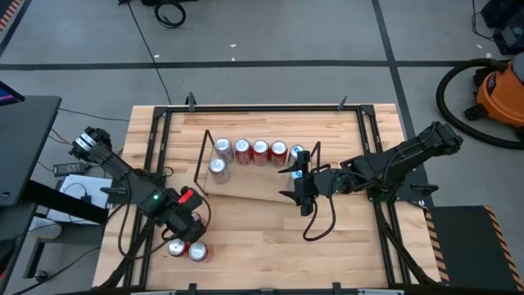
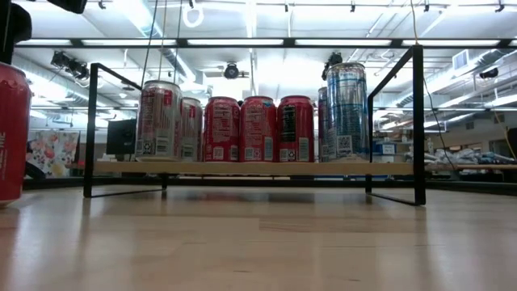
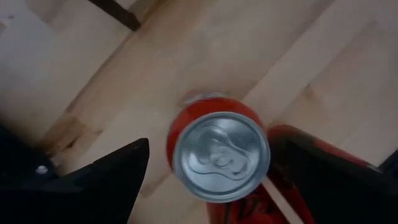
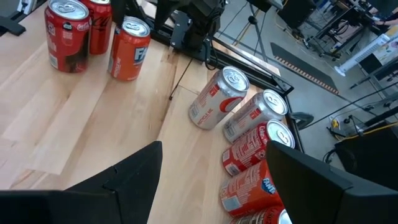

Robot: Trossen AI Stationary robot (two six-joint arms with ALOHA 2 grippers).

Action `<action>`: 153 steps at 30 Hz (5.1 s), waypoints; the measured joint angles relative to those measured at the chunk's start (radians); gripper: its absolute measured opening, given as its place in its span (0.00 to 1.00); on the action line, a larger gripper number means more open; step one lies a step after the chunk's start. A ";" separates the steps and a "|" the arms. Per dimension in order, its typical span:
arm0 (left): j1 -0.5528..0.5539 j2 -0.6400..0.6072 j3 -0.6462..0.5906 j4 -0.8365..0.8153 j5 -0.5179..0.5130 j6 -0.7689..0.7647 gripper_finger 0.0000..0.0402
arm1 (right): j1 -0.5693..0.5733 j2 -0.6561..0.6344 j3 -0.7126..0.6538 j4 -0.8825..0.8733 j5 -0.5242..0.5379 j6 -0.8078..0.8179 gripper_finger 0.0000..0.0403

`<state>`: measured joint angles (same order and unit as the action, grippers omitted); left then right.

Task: Place canned beverage on shelf
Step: Put the red soda can on the shelf aligned with the other red soda can

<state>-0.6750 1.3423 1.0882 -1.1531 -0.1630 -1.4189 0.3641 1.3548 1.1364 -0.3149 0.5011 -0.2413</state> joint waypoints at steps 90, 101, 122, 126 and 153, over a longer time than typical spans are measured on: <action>0.491 0.492 0.668 0.049 -0.172 1.756 0.76 | 0.172 -0.193 -0.064 -0.406 0.242 0.393 0.74; 0.606 0.616 0.768 -0.051 0.008 1.386 0.76 | 0.212 -0.214 -0.070 -0.405 0.288 0.422 0.74; 0.673 0.753 0.936 -0.186 -0.002 1.404 0.76 | 0.212 -0.214 -0.078 -0.402 0.292 0.416 0.74; 0.688 0.754 0.935 -0.154 -0.001 1.376 0.76 | 0.212 -0.214 -0.078 -0.401 0.292 0.414 0.74; 0.682 0.754 0.935 -0.157 0.059 1.359 0.98 | 0.212 -0.214 -0.079 -0.390 0.291 0.406 0.74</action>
<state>0.0074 2.0960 2.0228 -1.3097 -0.1044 -0.0601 0.5762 1.1412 1.0573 -0.7053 0.7921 0.1647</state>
